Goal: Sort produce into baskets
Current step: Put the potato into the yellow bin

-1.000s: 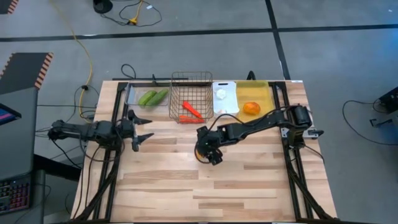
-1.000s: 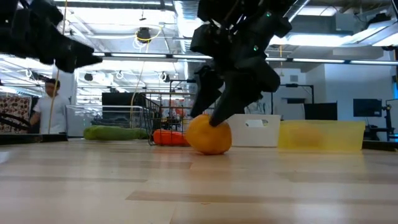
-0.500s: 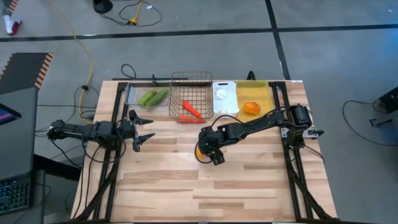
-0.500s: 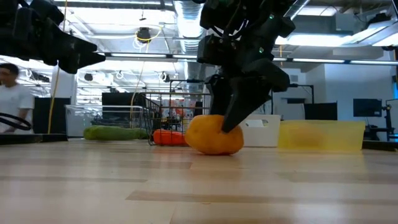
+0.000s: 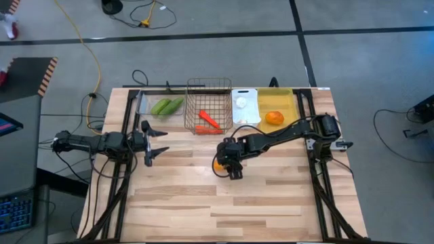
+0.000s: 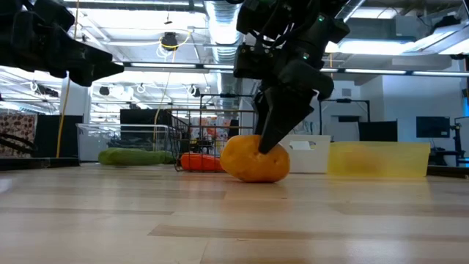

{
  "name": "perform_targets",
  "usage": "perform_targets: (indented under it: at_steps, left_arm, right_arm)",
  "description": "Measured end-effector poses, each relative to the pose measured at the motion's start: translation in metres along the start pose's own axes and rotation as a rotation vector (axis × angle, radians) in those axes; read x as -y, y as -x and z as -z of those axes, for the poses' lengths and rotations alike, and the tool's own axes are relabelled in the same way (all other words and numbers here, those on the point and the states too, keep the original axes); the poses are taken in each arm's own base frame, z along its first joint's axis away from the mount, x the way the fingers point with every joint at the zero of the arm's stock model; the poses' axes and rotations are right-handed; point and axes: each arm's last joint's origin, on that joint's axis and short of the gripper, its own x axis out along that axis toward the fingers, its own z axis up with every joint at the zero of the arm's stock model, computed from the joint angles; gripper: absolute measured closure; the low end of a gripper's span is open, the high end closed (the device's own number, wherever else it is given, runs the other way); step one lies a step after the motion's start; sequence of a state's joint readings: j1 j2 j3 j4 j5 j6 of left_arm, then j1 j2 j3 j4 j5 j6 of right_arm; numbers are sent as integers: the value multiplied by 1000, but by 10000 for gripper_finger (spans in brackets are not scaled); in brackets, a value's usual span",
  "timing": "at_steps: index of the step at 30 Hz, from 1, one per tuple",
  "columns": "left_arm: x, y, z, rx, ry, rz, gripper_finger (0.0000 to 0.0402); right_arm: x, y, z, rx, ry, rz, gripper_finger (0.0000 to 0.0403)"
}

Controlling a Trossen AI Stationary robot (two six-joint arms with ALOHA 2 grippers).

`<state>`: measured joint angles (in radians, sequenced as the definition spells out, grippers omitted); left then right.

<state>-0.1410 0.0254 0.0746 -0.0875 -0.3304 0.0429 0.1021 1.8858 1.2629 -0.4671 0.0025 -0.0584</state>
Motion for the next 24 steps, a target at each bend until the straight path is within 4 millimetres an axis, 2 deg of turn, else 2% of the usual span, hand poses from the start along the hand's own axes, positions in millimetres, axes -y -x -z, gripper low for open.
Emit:
perform_targets:
  at_steps: [8,16,24]
  left_arm:
    - [1,0,3,-34,-11,33,125]
    - [1,0,4,-35,-11,33,125]
    - [2,0,3,-28,-27,57,125]
  right_arm:
    - [-4,0,0,0,-80,-6,148]
    - [-4,3,-1,4,-86,-11,148]
    - [-4,27,-5,58,-86,-12,148]
